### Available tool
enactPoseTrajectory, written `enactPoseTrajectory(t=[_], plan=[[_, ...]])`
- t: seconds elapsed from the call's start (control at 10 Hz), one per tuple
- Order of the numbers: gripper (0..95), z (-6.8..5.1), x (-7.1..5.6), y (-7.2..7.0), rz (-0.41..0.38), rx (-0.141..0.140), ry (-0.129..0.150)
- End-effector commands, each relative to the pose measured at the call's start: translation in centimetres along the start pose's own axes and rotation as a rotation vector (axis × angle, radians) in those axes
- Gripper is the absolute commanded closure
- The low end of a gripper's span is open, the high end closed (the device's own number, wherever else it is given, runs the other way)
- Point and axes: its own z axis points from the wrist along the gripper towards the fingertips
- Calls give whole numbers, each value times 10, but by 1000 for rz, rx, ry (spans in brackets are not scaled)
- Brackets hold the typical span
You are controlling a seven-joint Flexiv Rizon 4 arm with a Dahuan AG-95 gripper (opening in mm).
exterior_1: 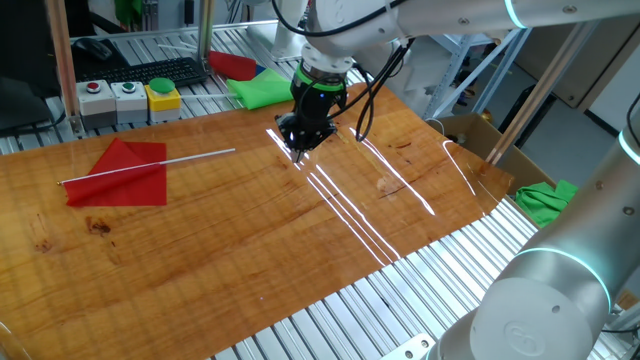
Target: Wave the flag
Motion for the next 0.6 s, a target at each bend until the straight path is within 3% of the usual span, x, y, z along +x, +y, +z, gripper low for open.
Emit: enactPoseTrajectory(t=[0.1, 0.6], plan=[[950, 0, 0, 0, -1, -2, 0], [950, 0, 0, 0, -49, -8, -4]])
